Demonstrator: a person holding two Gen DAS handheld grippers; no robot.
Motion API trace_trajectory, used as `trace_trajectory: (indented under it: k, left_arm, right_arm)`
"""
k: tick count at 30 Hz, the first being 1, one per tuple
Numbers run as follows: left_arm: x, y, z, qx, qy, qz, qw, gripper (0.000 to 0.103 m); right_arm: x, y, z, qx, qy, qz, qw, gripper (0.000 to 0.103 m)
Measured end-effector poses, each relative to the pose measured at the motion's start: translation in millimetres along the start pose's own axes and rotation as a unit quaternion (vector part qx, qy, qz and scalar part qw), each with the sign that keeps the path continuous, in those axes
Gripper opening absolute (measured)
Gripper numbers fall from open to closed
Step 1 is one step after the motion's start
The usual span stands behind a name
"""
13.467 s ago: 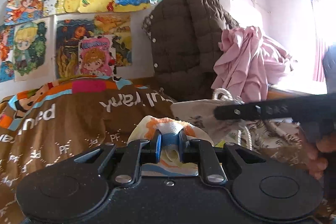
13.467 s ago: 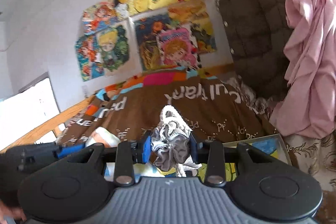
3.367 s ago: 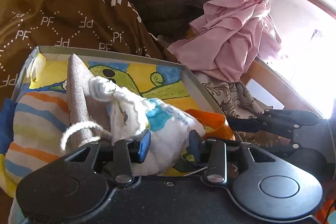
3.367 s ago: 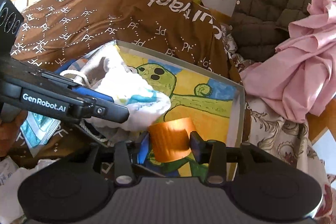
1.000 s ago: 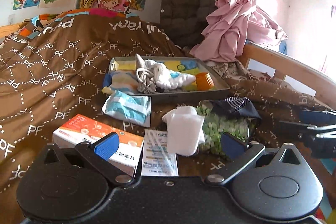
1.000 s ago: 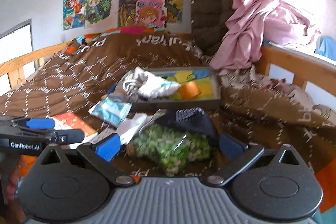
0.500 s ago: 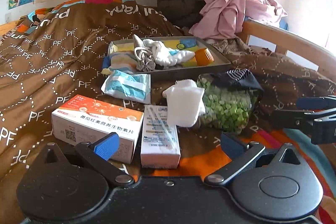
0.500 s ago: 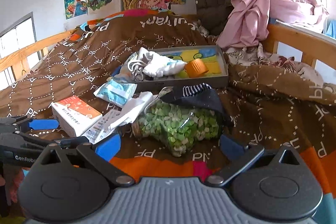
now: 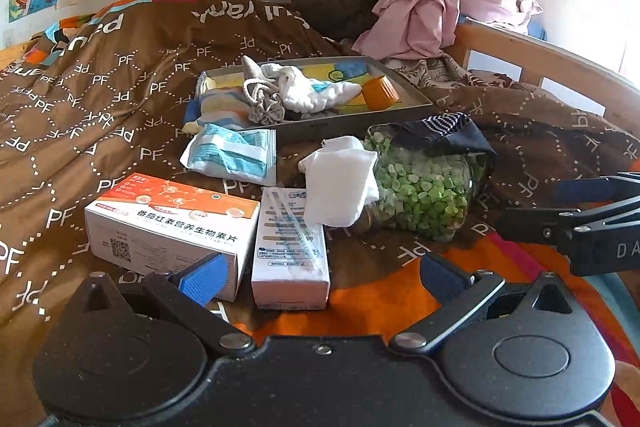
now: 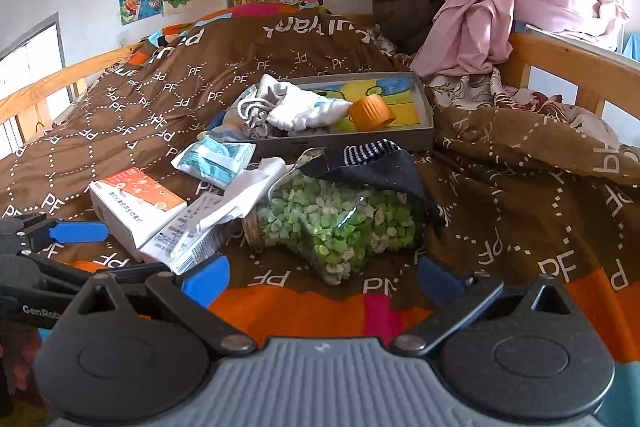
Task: Organize soft objects
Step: 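Grasp the white square pad with the left tool while the right tool grasps the striped black sock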
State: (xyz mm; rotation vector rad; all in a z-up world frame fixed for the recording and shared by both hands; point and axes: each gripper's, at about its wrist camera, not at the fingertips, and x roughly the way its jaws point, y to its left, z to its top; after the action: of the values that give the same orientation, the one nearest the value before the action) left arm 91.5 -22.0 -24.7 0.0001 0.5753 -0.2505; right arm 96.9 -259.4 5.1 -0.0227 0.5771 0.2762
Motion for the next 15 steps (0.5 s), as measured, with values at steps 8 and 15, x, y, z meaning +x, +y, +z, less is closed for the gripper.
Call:
trace_trajectory:
  k: [8,15]
  left_arm:
    - [4,4,9,0.009,-0.006,-0.004,0.9999,0.102]
    - [9,13,26,0.001,-0.025,-0.017,0.9995,0.102]
  right_arm:
    - [0,-3,0,0.014,-0.022,-0.003,1.000,0.103]
    - [-3,-8,1,0.032,-0.049,-0.011,0.998,0.103]
